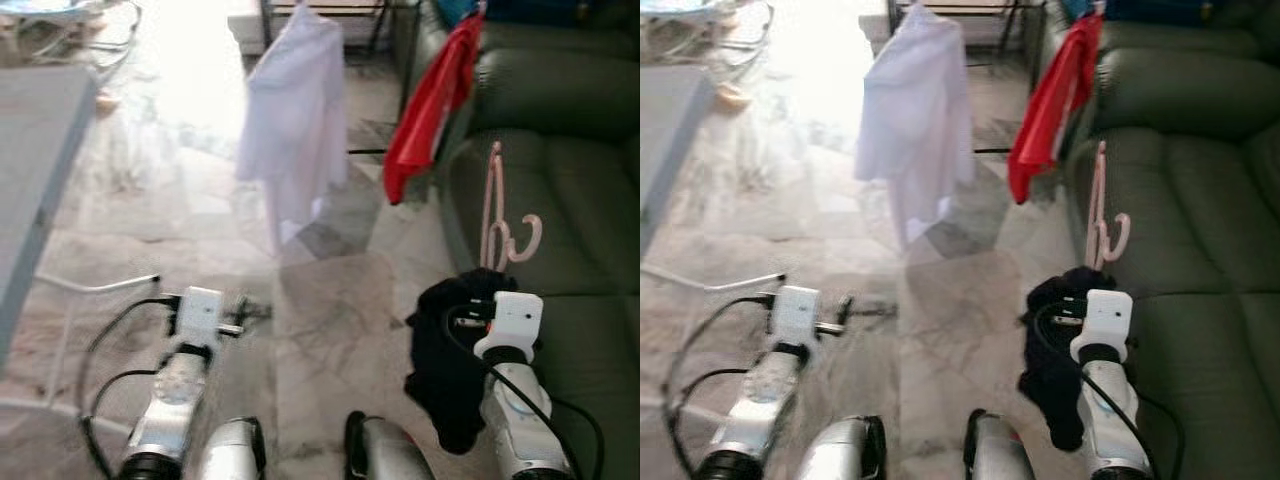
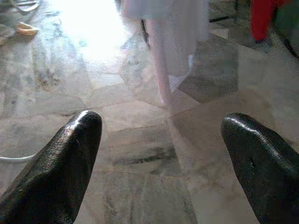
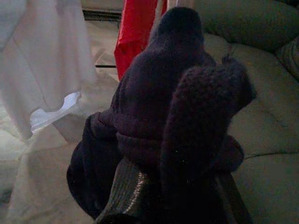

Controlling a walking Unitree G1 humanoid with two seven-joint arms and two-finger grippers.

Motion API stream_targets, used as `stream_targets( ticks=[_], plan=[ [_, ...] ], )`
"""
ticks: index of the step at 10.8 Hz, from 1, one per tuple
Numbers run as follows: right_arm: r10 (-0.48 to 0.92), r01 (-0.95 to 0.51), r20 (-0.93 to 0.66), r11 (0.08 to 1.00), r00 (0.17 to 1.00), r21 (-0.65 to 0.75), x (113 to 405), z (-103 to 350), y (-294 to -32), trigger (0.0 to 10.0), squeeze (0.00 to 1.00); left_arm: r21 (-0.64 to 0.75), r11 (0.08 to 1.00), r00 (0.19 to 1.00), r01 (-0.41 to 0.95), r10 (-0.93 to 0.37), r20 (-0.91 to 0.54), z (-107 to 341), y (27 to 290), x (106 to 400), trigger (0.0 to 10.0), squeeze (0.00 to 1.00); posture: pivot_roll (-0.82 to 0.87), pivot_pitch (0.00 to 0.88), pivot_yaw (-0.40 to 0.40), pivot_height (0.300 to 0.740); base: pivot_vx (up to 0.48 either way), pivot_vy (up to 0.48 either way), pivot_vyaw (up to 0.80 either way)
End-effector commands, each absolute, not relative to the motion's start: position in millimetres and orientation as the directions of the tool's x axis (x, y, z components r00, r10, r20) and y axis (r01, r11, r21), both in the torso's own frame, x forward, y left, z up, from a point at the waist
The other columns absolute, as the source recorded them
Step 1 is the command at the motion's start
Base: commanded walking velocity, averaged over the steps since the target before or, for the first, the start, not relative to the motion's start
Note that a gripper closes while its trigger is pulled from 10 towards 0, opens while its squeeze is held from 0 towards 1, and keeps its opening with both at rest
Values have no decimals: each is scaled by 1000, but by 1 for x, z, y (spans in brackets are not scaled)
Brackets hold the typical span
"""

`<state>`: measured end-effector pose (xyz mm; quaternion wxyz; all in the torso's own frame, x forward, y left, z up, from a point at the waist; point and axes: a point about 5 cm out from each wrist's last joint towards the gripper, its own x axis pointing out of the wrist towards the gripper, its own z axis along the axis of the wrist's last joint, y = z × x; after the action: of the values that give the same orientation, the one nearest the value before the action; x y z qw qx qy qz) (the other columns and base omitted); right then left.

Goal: Hang hanger

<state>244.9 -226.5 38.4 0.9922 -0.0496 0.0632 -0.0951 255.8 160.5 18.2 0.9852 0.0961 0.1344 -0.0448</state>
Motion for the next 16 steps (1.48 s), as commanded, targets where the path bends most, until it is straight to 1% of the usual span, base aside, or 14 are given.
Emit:
stream_targets(
  ticks=[1,3,5,6,8,9,11,13,14,16],
  plan=[
    [-214,202,-106,972,971,-119,243,41,-231,10000,0,189,976,963,112,-60,-263,20,161,255,10000,0,-42,181,-47,740,0,0,0],
    [-200,186,-128,975,971,-118,241,37,-229,10000,0,202,976,968,85,-32,-251,20,164,250,10000,0,-25,198,-62,740,0,0,0],
    [-180,164,-136,979,974,-123,239,35,-228,10000,0,211,977,970,43,10,-242,18,169,245,10000,0,-13,196,-78,740,0,0,0],
    [-188,172,-131,977,973,-124,240,36,-229,10000,0,213,976,969,37,17,-248,17,171,244,10000,0,-12,185,-72,740,0,0,0],
    [-184,170,-146,980,972,-103,238,28,-226,10000,0,239,966,957,96,-23,-288,9,167,245,10000,0,-4,133,-61,740,0,0,0],
    [-175,162,-155,982,972,-92,242,24,-221,10000,0,244,964,946,101,-18,-323,2,168,251,10000,0,-8,70,-56,740,0,0,0],
    [-162,152,-136,985,977,-83,262,29,-216,10000,0,238,966,950,96,-18,-311,11,161,273,10000,0,-5,1,-46,740,0,0,0],
    [-162,154,-102,985,982,-83,276,37,-214,10000,0,240,965,957,108,-35,-288,18,155,287,10000,0,-9,0,-37,740,0,0,0],
    [-173,162,-92,980,981,-117,277,38,-217,10000,0,241,966,958,98,-26,-284,19,158,289,10000,0,-13,0,-33,740,0,0,0],
    [-187,174,-101,977,977,-123,269,32,-224,10000,0,219,974,963,62,-1,-271,20,166,290,10000,0,-28,0,-22,740,0,0,0]
  ],
)
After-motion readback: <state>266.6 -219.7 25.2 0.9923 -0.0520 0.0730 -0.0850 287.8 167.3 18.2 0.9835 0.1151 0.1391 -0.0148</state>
